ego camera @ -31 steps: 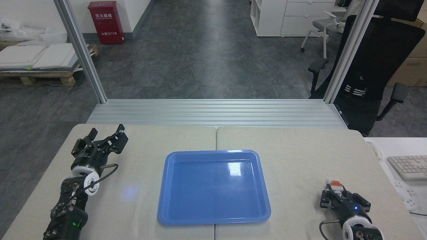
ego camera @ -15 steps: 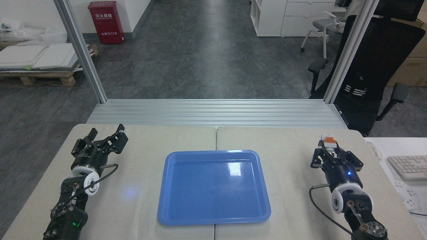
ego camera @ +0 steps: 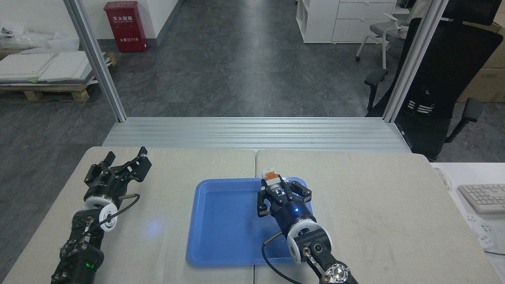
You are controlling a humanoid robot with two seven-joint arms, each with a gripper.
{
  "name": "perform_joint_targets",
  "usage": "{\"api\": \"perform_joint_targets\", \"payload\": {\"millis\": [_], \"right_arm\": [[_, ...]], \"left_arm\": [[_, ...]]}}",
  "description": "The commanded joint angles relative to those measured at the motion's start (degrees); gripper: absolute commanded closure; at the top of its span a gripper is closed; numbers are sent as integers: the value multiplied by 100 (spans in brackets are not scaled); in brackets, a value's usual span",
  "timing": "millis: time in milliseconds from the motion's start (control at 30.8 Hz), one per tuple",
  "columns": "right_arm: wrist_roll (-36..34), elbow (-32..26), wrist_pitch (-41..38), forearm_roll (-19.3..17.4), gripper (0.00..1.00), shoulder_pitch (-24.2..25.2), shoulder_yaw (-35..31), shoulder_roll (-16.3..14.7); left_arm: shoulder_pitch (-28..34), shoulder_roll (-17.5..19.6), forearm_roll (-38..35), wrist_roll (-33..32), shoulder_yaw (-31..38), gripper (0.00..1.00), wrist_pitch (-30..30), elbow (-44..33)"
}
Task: Pick up switch part and place in tray
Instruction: 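Carry the switch part with the right gripper over the blue tray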
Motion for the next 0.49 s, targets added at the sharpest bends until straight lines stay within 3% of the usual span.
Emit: {"api": "perform_joint_targets", "payload": {"millis": [0, 130, 260, 390, 455], "right_arm": [[191, 242, 9, 287, 88, 200, 355, 258], [244, 401, 9, 287, 85, 305, 372, 311], [244, 479, 27, 287, 76, 393, 381, 398], [288, 550, 342, 287, 61, 393, 390, 504], [297, 585, 518, 287, 39, 393, 373, 591]], "left_arm": [[0, 0, 0, -6, 0, 0, -1, 0], [0, 0, 0, -6, 0, 0, -1, 0], [0, 0, 0, -6, 0, 0, -1, 0], [0, 0, 0, -6, 0, 0, -1, 0], [0, 0, 0, -6, 0, 0, -1, 0]]}}
